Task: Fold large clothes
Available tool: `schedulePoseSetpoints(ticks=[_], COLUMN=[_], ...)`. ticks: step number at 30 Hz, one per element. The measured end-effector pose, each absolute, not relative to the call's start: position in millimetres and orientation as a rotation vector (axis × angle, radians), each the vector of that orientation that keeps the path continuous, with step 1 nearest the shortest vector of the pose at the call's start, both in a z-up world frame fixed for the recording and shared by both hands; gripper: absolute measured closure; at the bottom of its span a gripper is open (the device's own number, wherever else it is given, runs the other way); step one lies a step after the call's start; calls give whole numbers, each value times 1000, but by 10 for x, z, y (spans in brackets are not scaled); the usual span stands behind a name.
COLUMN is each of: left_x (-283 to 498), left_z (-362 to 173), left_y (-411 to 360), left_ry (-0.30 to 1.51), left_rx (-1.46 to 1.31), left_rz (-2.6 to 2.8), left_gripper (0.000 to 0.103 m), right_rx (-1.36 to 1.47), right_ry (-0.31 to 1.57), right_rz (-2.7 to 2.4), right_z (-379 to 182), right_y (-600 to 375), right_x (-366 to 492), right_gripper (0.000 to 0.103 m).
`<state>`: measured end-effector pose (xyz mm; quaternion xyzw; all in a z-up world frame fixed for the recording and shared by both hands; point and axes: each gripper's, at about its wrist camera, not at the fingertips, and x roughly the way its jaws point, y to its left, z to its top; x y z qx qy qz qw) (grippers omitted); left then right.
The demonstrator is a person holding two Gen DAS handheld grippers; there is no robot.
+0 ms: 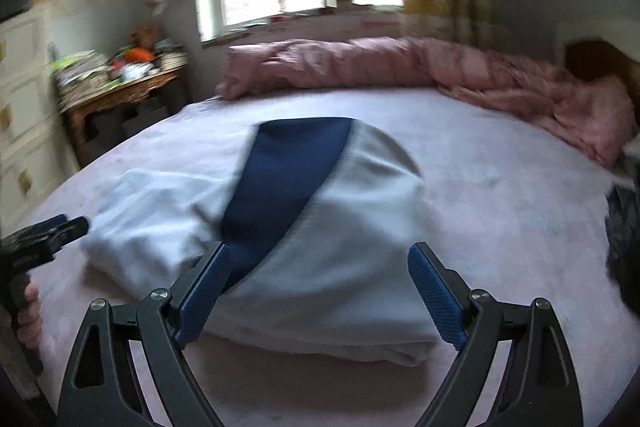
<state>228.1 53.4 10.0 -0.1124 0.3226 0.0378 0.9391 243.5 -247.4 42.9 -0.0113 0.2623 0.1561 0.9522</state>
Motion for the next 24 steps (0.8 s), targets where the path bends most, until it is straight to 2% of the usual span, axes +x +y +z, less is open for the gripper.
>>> schedulePoseSetpoints(ticks=[7, 8, 10, 12, 13, 14, 16, 17, 19, 20, 21, 24], left_x=[2340, 2364, 2462, 2549, 2592, 2623, 2700, 2743, 2792, 2814, 2824, 2753], left_z=[-182, -222, -290, -283, -281, -280, -291, -286, -281, -285, -275, -110], left_y=[655, 637, 617, 603, 613, 627, 656, 651, 604, 563, 507, 397], left_ry=[748, 769, 798, 802, 800, 792, 778, 771, 750, 747, 741, 653], left_rx=[-395, -428, -477, -469, -483, -508, -553, -560, -541, -520, -480, -400], left_rz=[45, 17, -13, -14, -14, -21, -26, -16, -6, -4, -3, 5], left_gripper=[10, 9, 0, 1, 1, 1, 1, 2, 27, 47, 58, 78], right_rx=[-185, -189, -208, -257, -269, -260, -202, -166, -180, -187, -185, -200], right_ry=[606, 622, 659, 690, 682, 667, 627, 615, 610, 610, 615, 625], right_rz=[342, 333, 294, 218, 175, 145, 127, 139, 127, 121, 125, 142], right_z=[242, 202, 127, 49, 40, 60, 143, 182, 195, 185, 172, 160], right_y=[-2079, -2063, -2038, -1989, -1984, -2005, -2110, -2181, -2240, -2254, -2260, -2237], right_x=[2401, 2438, 2524, 2620, 2636, 2632, 2610, 2605, 2613, 2620, 2629, 2633], right_gripper=[11, 11, 12, 12, 17, 30, 50, 56, 62, 64, 65, 68])
